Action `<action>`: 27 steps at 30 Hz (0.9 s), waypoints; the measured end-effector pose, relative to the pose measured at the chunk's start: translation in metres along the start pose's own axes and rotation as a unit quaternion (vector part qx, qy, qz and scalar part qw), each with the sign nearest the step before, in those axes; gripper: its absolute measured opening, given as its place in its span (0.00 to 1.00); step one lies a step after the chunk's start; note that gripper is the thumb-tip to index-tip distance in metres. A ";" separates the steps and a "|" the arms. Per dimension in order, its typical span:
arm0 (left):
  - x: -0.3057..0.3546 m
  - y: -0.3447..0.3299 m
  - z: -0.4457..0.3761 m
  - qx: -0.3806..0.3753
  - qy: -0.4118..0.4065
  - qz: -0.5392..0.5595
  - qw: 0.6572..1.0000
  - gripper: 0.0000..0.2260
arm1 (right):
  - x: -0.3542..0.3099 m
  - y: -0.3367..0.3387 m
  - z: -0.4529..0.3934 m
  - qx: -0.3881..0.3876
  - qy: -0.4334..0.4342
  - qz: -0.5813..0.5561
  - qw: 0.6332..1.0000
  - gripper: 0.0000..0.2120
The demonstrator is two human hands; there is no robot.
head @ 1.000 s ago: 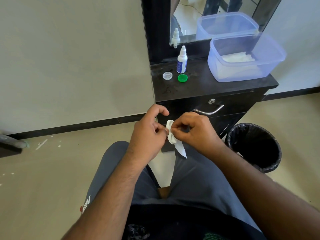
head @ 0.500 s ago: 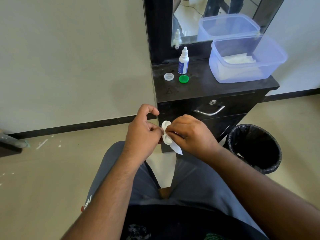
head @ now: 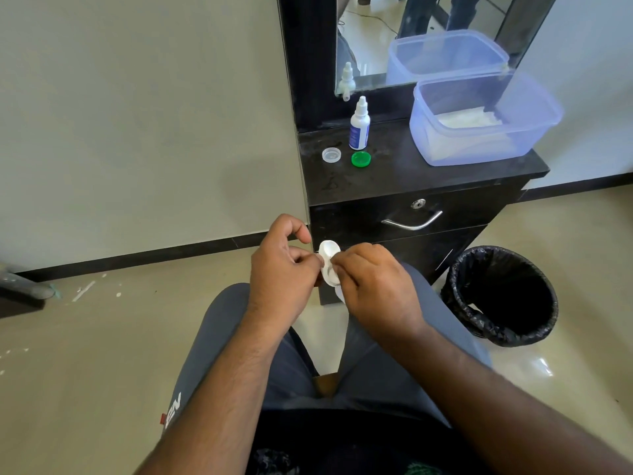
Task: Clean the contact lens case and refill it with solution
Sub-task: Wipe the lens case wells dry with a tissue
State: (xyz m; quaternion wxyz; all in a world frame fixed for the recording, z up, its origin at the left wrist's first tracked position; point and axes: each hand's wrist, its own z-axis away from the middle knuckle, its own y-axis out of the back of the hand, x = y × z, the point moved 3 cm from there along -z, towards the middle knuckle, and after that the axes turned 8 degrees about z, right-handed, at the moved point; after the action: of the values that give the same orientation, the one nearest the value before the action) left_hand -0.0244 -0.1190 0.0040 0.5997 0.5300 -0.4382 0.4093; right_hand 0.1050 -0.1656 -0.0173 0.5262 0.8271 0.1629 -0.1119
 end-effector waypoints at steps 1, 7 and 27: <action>0.000 0.000 0.000 0.005 -0.005 -0.005 1.000 0.15 | 0.001 -0.001 0.002 0.006 -0.041 -0.027 0.999 0.05; 0.002 0.003 -0.002 -0.003 -0.013 -0.020 1.000 0.14 | 0.003 -0.010 0.007 0.010 -0.129 -0.136 0.982 0.06; 0.000 -0.004 -0.002 -0.053 -0.009 0.016 0.998 0.14 | 0.024 0.001 0.005 -0.026 -0.244 -0.412 0.878 0.10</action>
State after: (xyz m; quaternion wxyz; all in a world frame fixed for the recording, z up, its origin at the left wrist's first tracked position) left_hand -0.0207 -0.1174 0.0030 0.6159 0.4942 -0.4732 0.3905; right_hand 0.1274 -0.1670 -0.0275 0.4772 0.6177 0.3580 -0.5124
